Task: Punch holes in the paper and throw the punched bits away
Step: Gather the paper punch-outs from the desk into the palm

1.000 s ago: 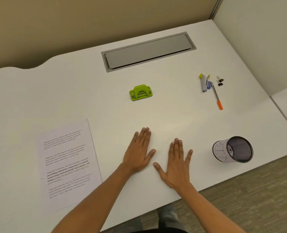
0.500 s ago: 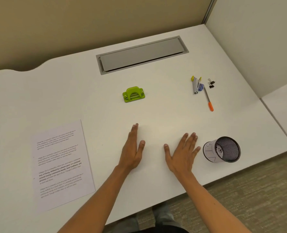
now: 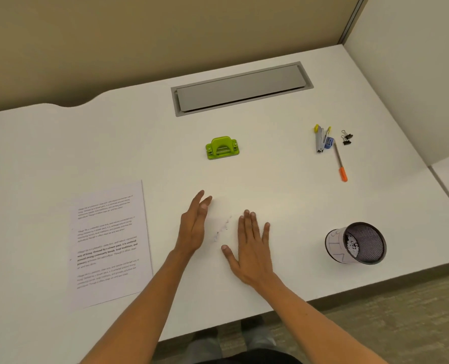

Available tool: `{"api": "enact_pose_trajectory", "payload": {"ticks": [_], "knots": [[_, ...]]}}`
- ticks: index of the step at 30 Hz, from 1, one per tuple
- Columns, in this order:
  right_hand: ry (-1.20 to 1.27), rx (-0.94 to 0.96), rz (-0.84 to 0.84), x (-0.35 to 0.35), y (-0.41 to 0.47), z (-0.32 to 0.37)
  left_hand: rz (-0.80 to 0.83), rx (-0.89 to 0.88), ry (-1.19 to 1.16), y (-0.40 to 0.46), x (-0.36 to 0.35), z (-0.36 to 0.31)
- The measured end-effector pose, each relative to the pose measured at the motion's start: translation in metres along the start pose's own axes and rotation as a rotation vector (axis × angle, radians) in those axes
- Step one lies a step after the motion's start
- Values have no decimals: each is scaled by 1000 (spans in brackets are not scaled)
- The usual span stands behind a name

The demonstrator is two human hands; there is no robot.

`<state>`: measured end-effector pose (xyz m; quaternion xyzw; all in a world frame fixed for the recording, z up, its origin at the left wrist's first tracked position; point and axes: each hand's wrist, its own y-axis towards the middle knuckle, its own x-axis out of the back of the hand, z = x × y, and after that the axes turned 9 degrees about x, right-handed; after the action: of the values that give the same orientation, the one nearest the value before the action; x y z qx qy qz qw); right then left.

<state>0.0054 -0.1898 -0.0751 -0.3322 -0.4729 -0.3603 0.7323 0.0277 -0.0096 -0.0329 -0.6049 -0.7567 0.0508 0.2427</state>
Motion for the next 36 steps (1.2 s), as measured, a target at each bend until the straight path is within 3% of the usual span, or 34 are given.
{"api": "enact_pose_trajectory", "payload": {"ticks": [5,9,12,17,23,29,31,33,36], "knots": [[121,333,43,7,13,9,-43,109,-284,1,11,-5],[181,169,-67,12,4,0,-104,162,-389,0,25,-7],[74,97,-13,7,-10,-2,-182,134,-402,0,33,-4],[-25,8,65,1,-1,9,-334,34,-173,-9,43,6],[-45,229,117,7,27,9,-178,104,98,-17,34,31],[-16,497,143,16,23,-6,-27,11,42,-40,-6,28],[65,423,78,16,17,-12,-41,43,-86,-48,-12,24],[63,226,7,15,6,-15,-102,102,-244,-48,-7,18],[-50,71,57,11,-6,-11,-191,124,-324,-42,10,17]]}}
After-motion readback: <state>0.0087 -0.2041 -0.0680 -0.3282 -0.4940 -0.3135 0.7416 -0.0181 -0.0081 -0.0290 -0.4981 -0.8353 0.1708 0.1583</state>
